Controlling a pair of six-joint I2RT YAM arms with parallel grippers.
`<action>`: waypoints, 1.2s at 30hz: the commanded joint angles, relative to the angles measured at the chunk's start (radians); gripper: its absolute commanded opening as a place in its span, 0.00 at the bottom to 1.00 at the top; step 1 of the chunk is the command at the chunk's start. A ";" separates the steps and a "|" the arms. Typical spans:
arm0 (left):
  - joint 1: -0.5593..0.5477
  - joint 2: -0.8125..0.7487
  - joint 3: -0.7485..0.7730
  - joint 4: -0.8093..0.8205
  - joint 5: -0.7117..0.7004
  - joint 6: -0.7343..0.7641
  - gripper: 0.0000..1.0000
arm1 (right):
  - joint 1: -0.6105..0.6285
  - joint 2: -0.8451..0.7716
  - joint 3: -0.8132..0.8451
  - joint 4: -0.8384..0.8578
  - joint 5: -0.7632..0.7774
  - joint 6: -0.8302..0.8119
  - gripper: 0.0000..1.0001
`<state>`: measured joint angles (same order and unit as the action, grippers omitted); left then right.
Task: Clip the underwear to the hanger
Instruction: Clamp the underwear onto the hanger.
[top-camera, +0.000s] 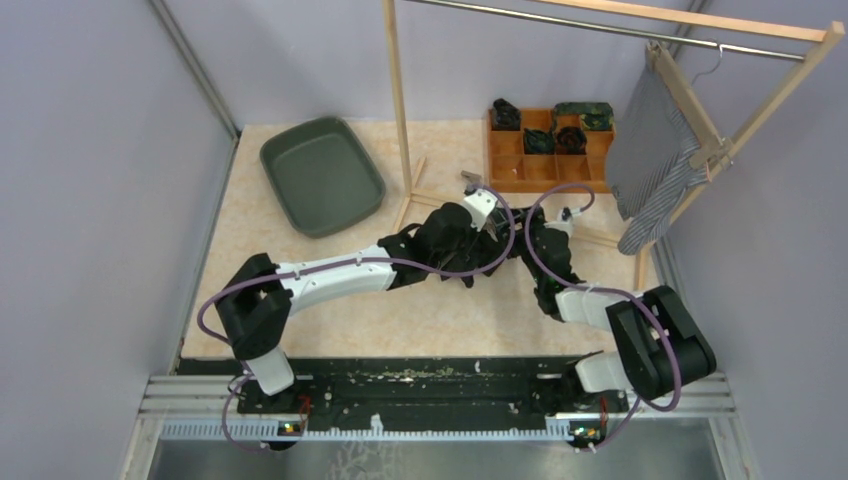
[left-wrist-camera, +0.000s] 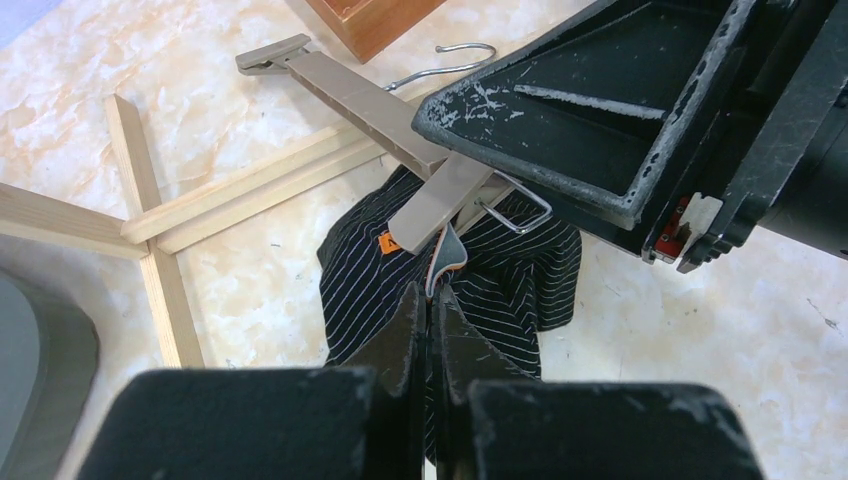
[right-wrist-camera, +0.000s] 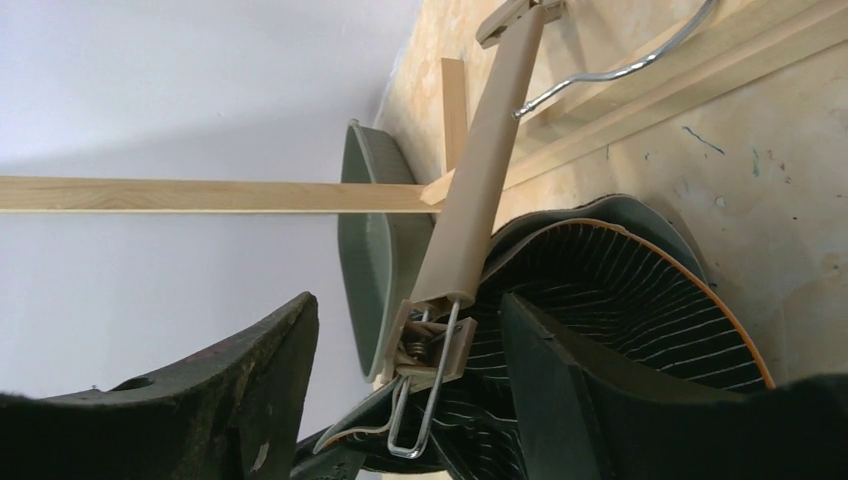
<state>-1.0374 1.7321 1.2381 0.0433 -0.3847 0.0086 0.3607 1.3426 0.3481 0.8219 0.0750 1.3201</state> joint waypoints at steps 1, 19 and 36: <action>0.000 -0.026 0.033 0.010 -0.008 0.008 0.00 | -0.009 0.020 0.042 0.043 -0.024 0.002 0.65; -0.001 -0.004 0.032 0.016 0.019 0.000 0.00 | -0.009 0.038 0.027 0.065 -0.025 0.036 0.36; -0.001 0.000 0.033 -0.017 0.048 -0.015 0.00 | -0.014 -0.018 0.029 -0.009 0.047 0.069 0.00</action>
<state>-1.0374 1.7321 1.2381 0.0357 -0.3485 -0.0006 0.3569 1.3746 0.3481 0.8093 0.0719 1.3830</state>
